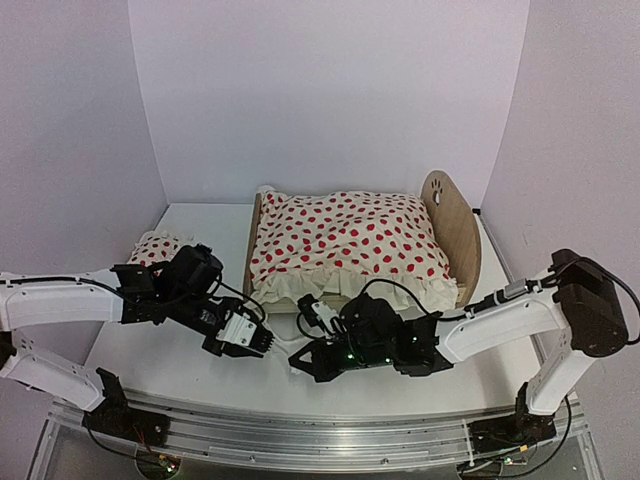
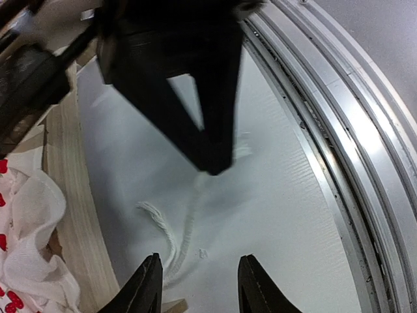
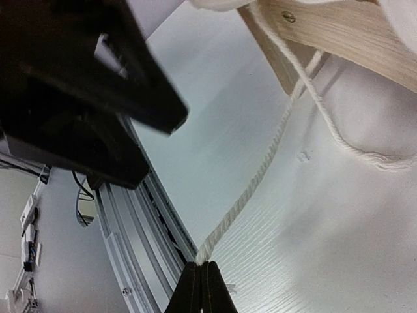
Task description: Set up the pet bed
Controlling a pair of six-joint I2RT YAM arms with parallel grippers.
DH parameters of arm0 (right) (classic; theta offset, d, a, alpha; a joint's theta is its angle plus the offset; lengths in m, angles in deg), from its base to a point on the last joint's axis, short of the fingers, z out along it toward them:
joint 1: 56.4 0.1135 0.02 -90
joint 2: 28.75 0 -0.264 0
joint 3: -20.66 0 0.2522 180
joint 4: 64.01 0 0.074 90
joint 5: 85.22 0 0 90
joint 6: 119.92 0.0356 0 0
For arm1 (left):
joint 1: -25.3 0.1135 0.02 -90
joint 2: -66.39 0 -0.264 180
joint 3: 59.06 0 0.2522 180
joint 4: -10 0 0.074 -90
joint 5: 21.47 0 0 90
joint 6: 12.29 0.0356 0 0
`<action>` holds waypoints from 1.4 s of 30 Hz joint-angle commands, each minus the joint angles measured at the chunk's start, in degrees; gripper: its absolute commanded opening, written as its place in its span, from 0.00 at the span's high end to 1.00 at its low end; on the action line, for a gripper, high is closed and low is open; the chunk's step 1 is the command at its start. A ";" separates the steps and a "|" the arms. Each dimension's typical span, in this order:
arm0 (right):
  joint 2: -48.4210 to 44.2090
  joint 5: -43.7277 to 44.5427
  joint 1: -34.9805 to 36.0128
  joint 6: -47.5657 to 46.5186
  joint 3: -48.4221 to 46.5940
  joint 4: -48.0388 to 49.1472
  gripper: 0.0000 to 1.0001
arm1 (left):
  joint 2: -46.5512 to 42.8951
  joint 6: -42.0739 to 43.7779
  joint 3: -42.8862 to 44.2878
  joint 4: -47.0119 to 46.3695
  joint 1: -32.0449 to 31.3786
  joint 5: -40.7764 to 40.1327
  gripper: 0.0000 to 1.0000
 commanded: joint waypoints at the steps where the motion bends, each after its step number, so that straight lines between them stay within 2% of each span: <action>1: -0.71 2.98 -4.12 7.30 -1.00 0.22 1.00 | -2.13 6.93 -4.17 -3.23 -1.50 -0.65 0.57; 3: 0.00 4.75 -4.82 6.45 -3.43 -1.89 1.00 | -0.08 7.37 -3.31 -1.97 -3.46 -2.75 0.53; 8: 3.16 7.44 -4.90 2.31 -11.31 -9.47 1.00 | 12.71 1.49 2.70 -0.84 -6.76 -10.65 0.52; 13: 3.56 15.90 -5.01 0.70 -14.10 -11.83 1.00 | 18.13 4.55 3.80 -5.59 -7.42 -15.47 0.51; 17: 3.92 19.03 -5.33 -1.11 -16.55 -13.18 1.00 | 25.23 -4.02 10.67 -4.47 -7.39 -20.77 0.51; 20: 3.55 21.93 -5.70 -0.43 -16.57 -13.49 1.00 | 26.46 -10.96 13.39 -3.30 -7.34 -20.90 0.49; 23: 4.07 22.74 -6.43 -0.03 -17.13 -13.42 1.00 | 26.30 -15.44 11.97 -5.98 -7.34 -22.18 0.48; 28: 5.72 21.66 -6.99 -0.75 -18.56 -13.42 1.00 | 29.07 -14.94 10.04 -10.70 -7.13 -27.38 0.48; 32: 6.00 21.07 -6.98 -1.91 -18.86 -13.35 1.00 | 32.96 -16.42 13.67 -7.91 -5.67 -26.26 0.48; 35: 5.90 21.39 -7.14 -2.15 -18.56 -13.34 1.00 | 36.02 -18.93 18.65 -2.42 -2.99 -20.41 0.50; 38: 5.86 21.23 -7.32 -2.39 -18.28 -13.33 1.00 | 37.80 -19.65 19.91 0.54 -1.67 -17.32 0.54; 39: 5.85 21.11 -7.34 -2.57 -18.25 -13.31 1.00 | 38.18 -19.62 19.93 1.25 -1.63 -16.73 0.56; 42: 5.70 21.06 -7.31 -2.91 -17.99 -13.23 1.00 | 38.57 -18.90 19.79 4.16 -1.61 -13.25 0.70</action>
